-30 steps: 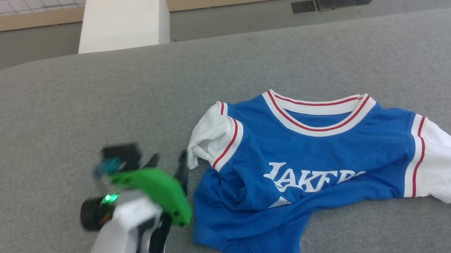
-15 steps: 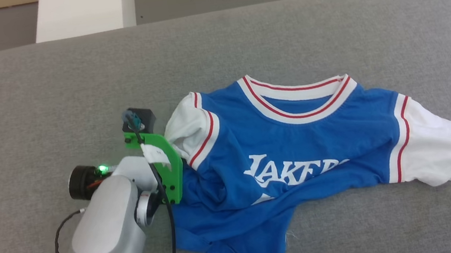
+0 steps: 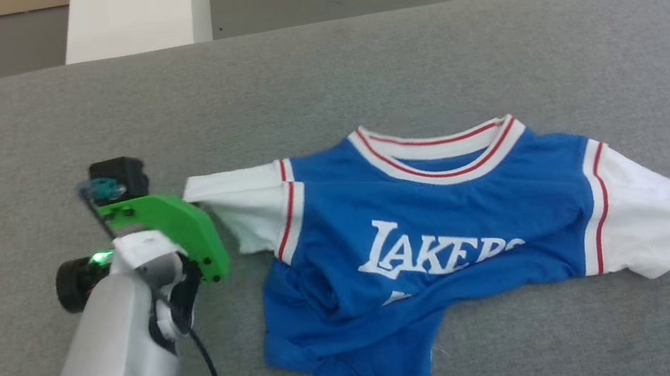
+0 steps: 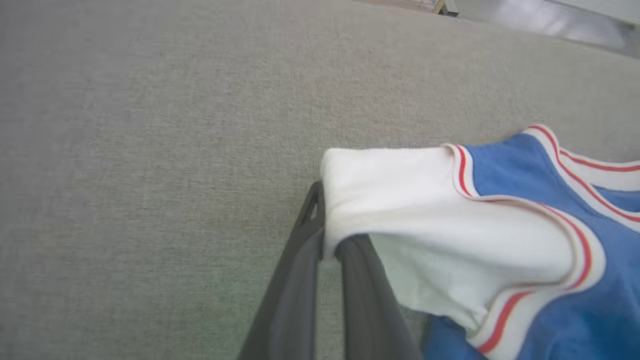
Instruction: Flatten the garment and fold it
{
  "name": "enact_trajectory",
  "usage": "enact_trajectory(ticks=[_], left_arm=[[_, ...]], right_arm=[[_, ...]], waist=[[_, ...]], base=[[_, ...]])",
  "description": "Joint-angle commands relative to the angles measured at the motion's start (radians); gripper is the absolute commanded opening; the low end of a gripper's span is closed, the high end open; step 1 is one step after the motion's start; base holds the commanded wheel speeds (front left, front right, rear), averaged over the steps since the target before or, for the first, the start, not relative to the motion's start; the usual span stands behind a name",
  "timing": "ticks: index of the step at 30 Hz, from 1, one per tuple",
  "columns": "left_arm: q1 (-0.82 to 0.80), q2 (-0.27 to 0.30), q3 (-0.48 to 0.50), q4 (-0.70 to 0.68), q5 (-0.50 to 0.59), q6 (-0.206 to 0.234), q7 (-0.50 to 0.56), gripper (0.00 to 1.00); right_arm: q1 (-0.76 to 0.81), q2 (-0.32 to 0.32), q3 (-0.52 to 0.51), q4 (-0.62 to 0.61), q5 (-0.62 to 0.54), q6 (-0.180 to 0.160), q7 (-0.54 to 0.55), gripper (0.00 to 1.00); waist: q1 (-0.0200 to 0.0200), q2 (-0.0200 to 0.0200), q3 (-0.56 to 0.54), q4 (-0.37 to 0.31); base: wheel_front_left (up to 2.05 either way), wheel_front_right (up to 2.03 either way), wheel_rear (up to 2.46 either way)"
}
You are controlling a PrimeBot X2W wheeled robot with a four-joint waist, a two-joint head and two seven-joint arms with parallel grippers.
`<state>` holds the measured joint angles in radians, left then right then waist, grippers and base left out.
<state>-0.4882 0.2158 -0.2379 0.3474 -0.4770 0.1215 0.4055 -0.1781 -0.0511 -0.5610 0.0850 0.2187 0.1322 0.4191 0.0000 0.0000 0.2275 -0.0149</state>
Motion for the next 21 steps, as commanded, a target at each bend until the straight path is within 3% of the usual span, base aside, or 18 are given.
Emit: enact_trajectory(ticks=[1,6,15,21], left_arm=[[0.031,0.009,0.011,-0.027,-0.006,0.012,-0.019,0.0],[0.111,0.005,0.016,-0.131,-0.018,0.022,-0.05,0.0],[0.168,-0.006,0.0,-0.24,-0.023,0.043,-0.037,0.0],[0.161,-0.005,-0.008,-0.264,-0.022,0.045,-0.034,0.0]], right_arm=[[0.014,0.001,-0.004,-0.001,-0.018,-0.002,0.017,1.0],[-0.005,-0.017,-0.012,0.013,-0.09,-0.002,0.13,1.0],[-0.151,-0.119,0.093,0.126,-0.187,-0.002,0.291,1.0],[-0.204,-0.126,0.121,0.205,-0.247,-0.002,0.398,1.0]], waist=[[0.0,0.0,-0.009,0.018],[0.0,0.0,0.004,0.033],[0.0,0.0,0.078,0.046],[0.0,0.0,0.114,0.063]], base=[[0.0,0.0,0.0],[0.0,0.0,0.0],[0.0,0.0,0.0],[0.0,0.0,0.0]])
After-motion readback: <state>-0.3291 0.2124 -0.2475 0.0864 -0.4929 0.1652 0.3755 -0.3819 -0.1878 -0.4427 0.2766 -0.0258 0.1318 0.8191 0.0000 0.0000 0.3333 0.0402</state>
